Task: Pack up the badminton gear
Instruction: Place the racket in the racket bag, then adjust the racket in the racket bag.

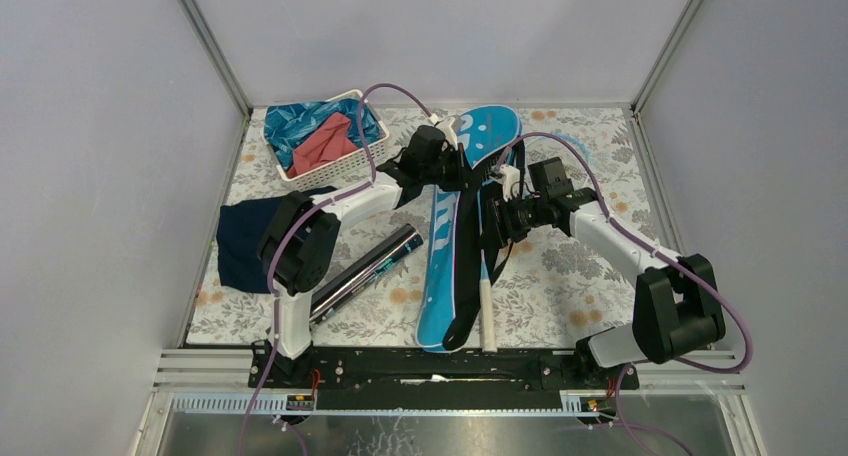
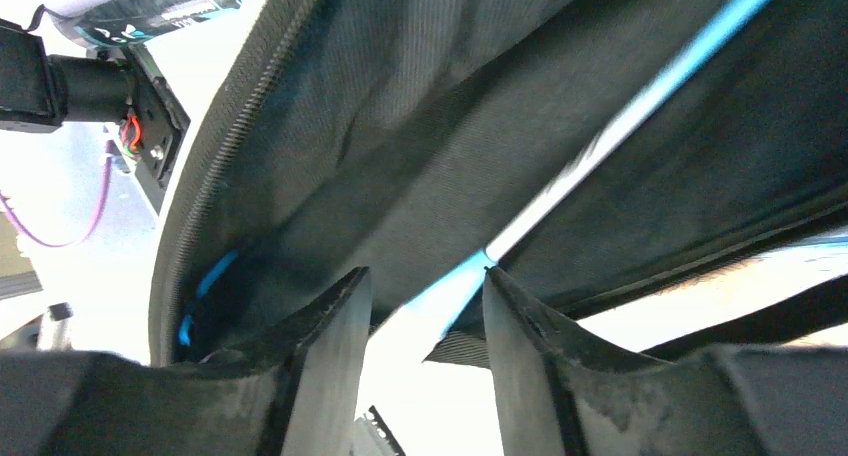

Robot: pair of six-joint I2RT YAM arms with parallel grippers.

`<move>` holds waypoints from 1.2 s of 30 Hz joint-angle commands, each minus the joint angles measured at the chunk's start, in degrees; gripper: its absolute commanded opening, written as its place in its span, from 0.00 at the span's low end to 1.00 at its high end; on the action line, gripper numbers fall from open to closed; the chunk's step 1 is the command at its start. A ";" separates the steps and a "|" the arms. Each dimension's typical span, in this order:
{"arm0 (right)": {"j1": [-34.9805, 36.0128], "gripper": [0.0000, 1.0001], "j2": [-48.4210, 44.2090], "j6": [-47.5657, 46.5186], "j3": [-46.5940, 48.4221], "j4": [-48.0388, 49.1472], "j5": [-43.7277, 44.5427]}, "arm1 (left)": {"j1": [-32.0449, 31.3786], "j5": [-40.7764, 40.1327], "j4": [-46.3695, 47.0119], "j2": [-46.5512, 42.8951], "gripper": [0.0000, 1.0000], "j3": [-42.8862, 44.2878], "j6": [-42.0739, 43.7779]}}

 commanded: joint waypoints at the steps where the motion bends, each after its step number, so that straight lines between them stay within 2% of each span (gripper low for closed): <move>1: -0.38 0.55 -4.32 -4.27 2.49 0.32 4.58 | 1.51 7.22 5.07 0.31 0.00 1.65 -2.69; 9: -1.31 0.64 -8.87 -5.56 5.58 -2.78 15.53 | 2.62 8.67 5.46 -0.70 0.00 1.34 -2.12; 15: -3.14 0.74 -8.14 -3.17 2.48 -0.41 26.30 | 2.71 9.33 5.51 -1.72 0.00 0.90 -1.46; 23: -4.58 0.81 -2.09 -2.33 -1.46 2.04 23.89 | 2.86 10.20 6.74 -3.44 0.00 0.16 -2.74; 26: -4.65 0.78 0.50 -1.92 -2.28 2.50 21.96 | 3.04 10.19 6.92 -4.01 0.00 -0.13 -2.93; 36: -4.62 0.53 10.32 -0.38 -0.33 2.63 16.29 | 3.20 10.17 7.62 -4.31 0.00 -1.15 -3.99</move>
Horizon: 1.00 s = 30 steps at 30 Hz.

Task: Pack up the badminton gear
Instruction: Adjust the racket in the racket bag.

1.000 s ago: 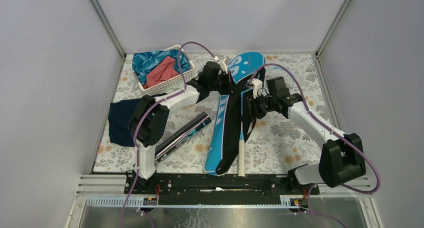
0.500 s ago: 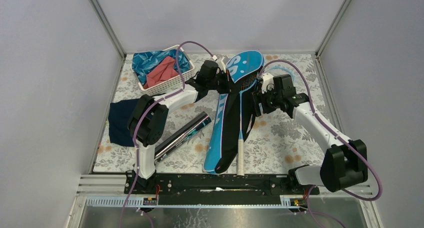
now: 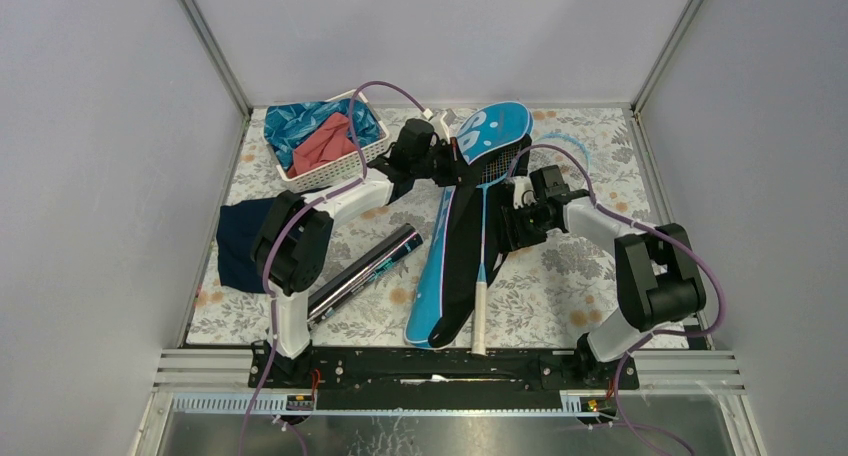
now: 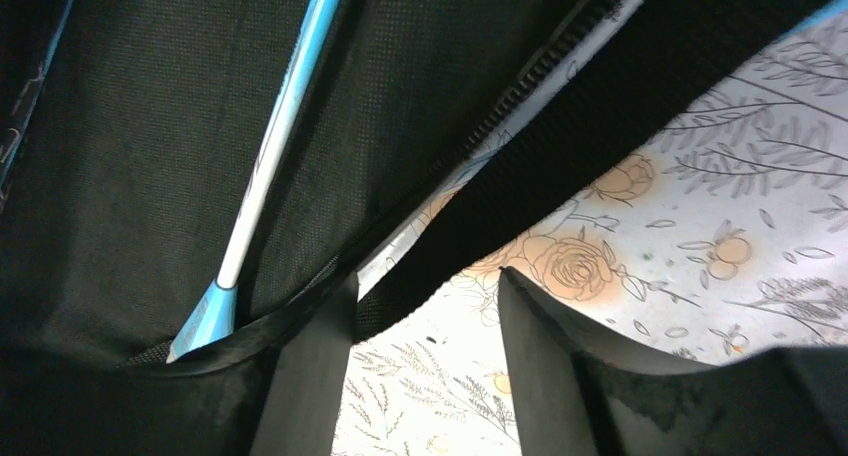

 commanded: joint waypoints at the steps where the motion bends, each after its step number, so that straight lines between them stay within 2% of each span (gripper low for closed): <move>1: -0.17 0.48 3.27 1.19 2.01 0.95 -3.16 | 0.50 1.18 5.99 -3.14 0.00 -0.74 -1.28; 4: -0.26 0.28 4.15 0.26 2.81 -0.67 -0.27 | 0.67 0.16 5.77 -3.38 0.00 -1.04 -0.38; 6: -0.84 0.10 3.05 -0.68 3.17 -1.55 1.63 | 0.91 -0.56 5.07 -3.44 0.00 -0.99 0.96; 8: -1.99 0.00 0.77 -1.83 4.19 -2.73 2.80 | 1.23 -0.70 4.41 -3.60 0.00 -0.77 2.48; 15: -3.58 0.00 -11.17 -6.75 10.31 -8.43 2.56 | 2.20 -2.13 0.23 -4.45 0.00 1.90 7.40; 20: -3.59 0.00 -12.80 -10.17 18.05 -17.86 -1.44 | 4.80 -1.96 -1.29 -4.00 0.00 3.44 5.15; 30: -3.58 0.00 -19.51 -13.50 25.52 -22.29 -7.25 | 6.52 -0.68 -3.59 -3.73 0.03 3.68 6.47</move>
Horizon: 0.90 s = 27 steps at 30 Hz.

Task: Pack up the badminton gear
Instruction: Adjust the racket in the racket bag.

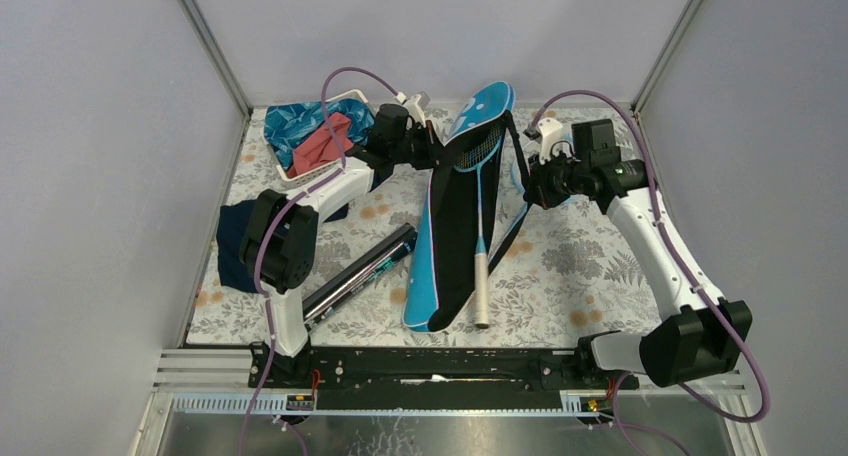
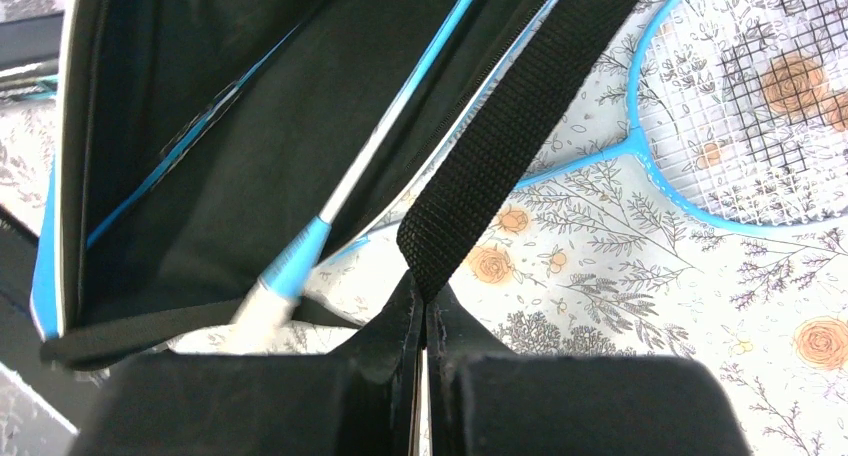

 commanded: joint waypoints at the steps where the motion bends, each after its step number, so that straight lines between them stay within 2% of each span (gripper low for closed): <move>1: -0.17 0.00 -4.41 -2.16 5.74 -3.47 -6.13 | 0.19 0.64 -0.93 -1.87 0.03 2.47 1.93; 8: -0.18 0.00 -4.39 -1.43 8.65 -4.52 -14.60 | -0.07 0.55 -3.18 -1.87 0.04 3.10 4.62; 12: -0.17 0.00 -3.87 0.33 10.10 -3.89 -17.46 | -0.12 0.04 -4.33 -2.08 0.09 3.04 6.28; 21: -0.17 0.00 -0.67 6.03 17.75 -3.06 -21.16 | -0.16 1.42 -5.64 -3.23 0.32 2.52 10.91; 23: -0.17 0.00 -0.16 7.70 18.85 -1.97 -21.38 | -0.08 2.55 -5.48 -4.11 0.41 2.20 12.08; 27: -0.17 0.00 0.55 10.26 18.93 0.81 -21.76 | -0.08 4.58 -6.39 -5.96 0.66 2.26 14.76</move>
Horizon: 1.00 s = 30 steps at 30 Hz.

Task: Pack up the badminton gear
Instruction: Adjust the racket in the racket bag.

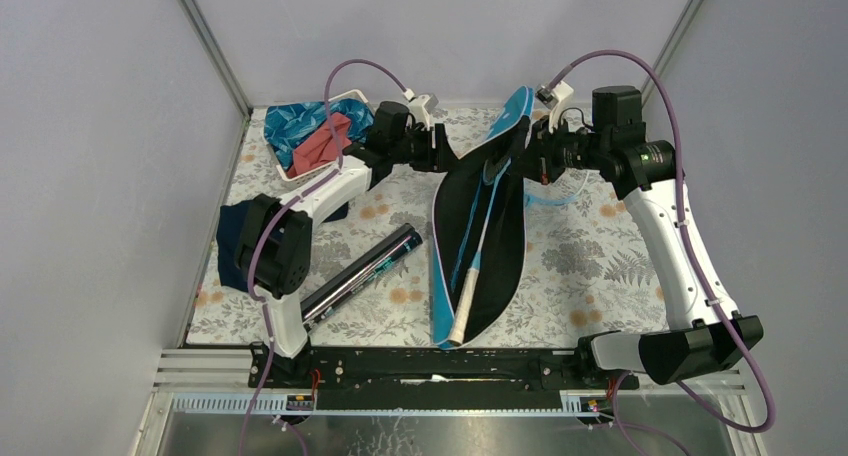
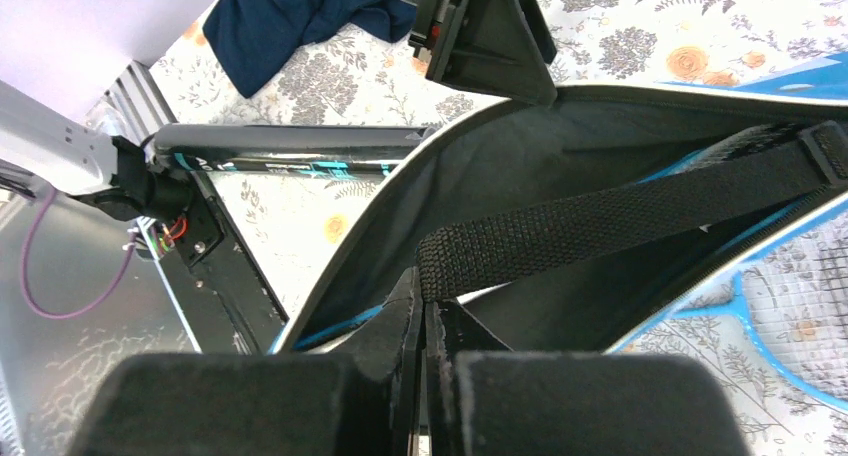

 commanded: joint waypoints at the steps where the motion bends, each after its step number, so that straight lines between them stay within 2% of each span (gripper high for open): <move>1: -0.17 0.00 0.46 4.74 2.41 5.28 -3.18 | 0.23 3.09 -0.75 -4.51 0.71 1.28 5.18; 6: -0.14 0.00 1.19 7.51 1.08 9.10 -3.23 | 0.23 7.06 -3.62 -8.30 0.89 0.08 11.79; 10: -0.17 0.00 1.51 9.69 0.15 12.42 -1.42 | 0.10 14.89 -0.68 -15.47 0.92 -8.00 19.41; 12: -0.19 0.00 2.00 11.84 0.34 14.03 -0.53 | -0.71 17.90 0.94 -20.50 0.92 -13.46 26.49; 15: -0.17 0.00 3.46 14.01 1.80 14.62 -0.08 | -3.17 21.47 -8.05 -23.52 0.96 -14.91 38.24; 18: -0.17 0.00 4.77 14.37 3.00 14.59 0.07 | -6.93 20.73 -13.39 -26.34 0.99 -18.32 48.10; 21: -0.17 0.00 5.73 13.95 3.79 14.12 -0.24 | -11.07 18.15 -16.70 -28.12 0.99 -20.75 53.59; 26: -0.17 0.00 7.09 12.30 5.53 12.80 -0.34 | -17.42 13.93 -16.64 -30.52 0.99 -25.20 57.19; 30: -0.17 0.00 7.78 12.50 6.56 12.45 -0.55 | -23.18 8.89 -11.99 -31.84 0.99 -29.42 57.75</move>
